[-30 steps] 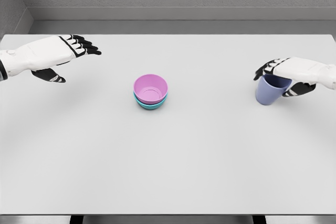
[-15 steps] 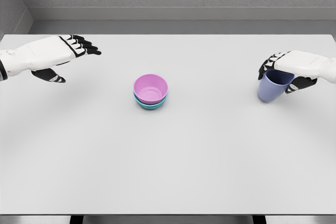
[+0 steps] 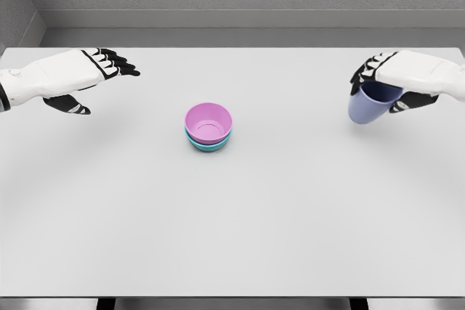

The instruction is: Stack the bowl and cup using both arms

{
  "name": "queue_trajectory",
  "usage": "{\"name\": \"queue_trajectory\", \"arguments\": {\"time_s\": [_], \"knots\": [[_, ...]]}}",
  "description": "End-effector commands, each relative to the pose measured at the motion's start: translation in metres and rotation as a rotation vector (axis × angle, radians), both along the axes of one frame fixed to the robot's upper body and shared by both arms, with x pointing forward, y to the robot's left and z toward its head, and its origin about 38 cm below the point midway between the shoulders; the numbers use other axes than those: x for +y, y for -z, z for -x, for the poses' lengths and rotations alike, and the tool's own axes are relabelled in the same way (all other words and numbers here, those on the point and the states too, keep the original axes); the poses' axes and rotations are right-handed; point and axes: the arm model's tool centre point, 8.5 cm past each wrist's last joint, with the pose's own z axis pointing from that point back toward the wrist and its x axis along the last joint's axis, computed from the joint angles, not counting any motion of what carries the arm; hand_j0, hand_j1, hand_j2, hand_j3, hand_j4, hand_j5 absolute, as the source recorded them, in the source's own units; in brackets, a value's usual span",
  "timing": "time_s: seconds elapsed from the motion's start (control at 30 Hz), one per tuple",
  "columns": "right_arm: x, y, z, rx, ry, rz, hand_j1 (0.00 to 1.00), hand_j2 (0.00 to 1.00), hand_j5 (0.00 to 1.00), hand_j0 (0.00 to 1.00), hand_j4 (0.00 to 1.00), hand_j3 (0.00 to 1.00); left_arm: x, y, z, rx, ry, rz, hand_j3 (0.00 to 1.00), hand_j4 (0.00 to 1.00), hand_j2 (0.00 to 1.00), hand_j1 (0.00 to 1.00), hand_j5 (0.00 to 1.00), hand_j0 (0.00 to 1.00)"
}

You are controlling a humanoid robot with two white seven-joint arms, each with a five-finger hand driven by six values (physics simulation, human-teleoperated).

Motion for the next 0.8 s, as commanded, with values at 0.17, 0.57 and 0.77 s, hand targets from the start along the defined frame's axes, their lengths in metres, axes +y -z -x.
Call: {"name": "queue_trajectory", "arguments": {"time_s": [0.17,0.57,0.77], "knots": [[0.027,-0.014,0.010,-0.047,-0.084,-0.023,0.61,0.61,0.61,0.61,0.61,0.61,0.000,-0.001,0.000,0.001,-0.002,0.006,1.00,1.00,1.00,1.00,1.00,1.00],[0.073,-0.030,0.014,-0.108,-0.200,-0.088,0.61,0.61,0.61,0.61,0.61,0.61,0.001,-0.001,0.000,-0.001,-0.003,0.007,1.00,1.00,1.00,1.00,1.00,1.00],[0.100,-0.031,0.014,-0.120,-0.264,-0.131,0.61,0.61,0.61,0.61,0.61,0.61,0.001,-0.001,0.000,0.001,-0.003,0.005,1.00,1.00,1.00,1.00,1.00,1.00]]}}
